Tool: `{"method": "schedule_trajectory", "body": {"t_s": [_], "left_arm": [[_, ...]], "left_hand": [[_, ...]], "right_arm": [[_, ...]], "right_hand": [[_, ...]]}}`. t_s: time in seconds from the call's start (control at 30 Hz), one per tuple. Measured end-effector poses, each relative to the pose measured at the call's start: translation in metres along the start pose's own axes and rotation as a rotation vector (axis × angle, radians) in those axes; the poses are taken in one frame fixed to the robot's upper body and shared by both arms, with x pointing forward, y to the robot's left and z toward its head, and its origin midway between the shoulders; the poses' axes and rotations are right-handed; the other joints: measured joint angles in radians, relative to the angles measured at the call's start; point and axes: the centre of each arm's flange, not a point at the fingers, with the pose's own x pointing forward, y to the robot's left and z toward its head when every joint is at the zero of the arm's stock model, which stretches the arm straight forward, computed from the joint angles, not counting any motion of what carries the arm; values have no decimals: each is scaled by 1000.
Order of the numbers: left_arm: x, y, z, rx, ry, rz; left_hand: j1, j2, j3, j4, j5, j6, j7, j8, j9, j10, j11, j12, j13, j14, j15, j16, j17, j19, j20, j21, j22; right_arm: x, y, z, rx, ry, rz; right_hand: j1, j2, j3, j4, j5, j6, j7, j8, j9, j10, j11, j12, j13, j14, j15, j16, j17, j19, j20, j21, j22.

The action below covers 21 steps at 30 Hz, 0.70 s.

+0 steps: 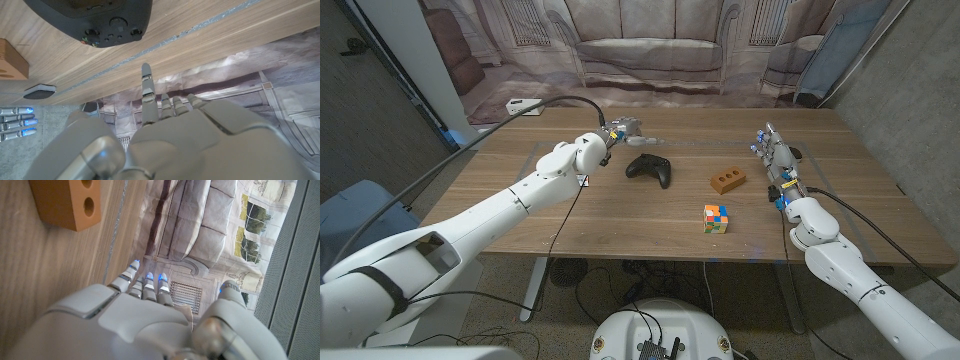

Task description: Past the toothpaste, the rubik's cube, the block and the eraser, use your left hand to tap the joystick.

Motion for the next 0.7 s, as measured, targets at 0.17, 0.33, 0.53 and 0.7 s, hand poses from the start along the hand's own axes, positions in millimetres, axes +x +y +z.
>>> {"method": "schedule_trajectory", "body": {"t_s": [0.17, 0.33, 0.53, 0.7], "left_arm": [[2, -1, 1, 3, 0, -11], [4, -4, 1, 5, 1, -25], [6, -7, 2, 6, -1, -38], [6, -8, 3, 3, -2, -44]], "left_hand": [[5, 5, 0, 0, 0, 4, -4, 0, 0, 0, 0, 0, 0, 0, 0, 0, 0, 0, 0, 0, 0], [5, 5, 0, 0, 0, 3, -4, 0, 0, 0, 0, 0, 0, -3, 3, 0, 0, 0, 0, 0, 0], [5, 5, 0, 0, 0, 7, -7, 0, 0, 0, 0, 0, 0, -3, 3, 0, 0, -5, 5, 0, 0], [5, 5, 0, 0, 0, 3, -11, 0, 0, -5, -5, 0, 0, -3, 3, 0, 0, -5, 5, 0, 0]], "right_arm": [[0, 0, 0, 1, 1, 0], [-1, 0, -1, 2, 2, 0], [-1, 0, -2, 2, 4, -2], [-2, 0, -1, 2, 3, -2]], "right_hand": [[0, 0, 0, 0, 0, 0, 0, 0, 0, 0, 0, 0, 0, 0, 0, 0, 0, -5, 5, 0, 0], [0, 0, -4, -4, 0, 0, 0, 0, 0, 0, 0, 0, 0, 0, 0, 0, 0, -5, 5, 0, 0], [0, 0, -4, -4, 0, 0, 0, 0, 0, 0, 0, 0, 0, 0, 0, 0, 0, -5, 5, 0, 0], [0, 0, -4, -4, 0, 0, 0, 0, 0, 0, 0, 0, 0, 0, 0, 0, 0, -5, 5, 0, 0]]}}
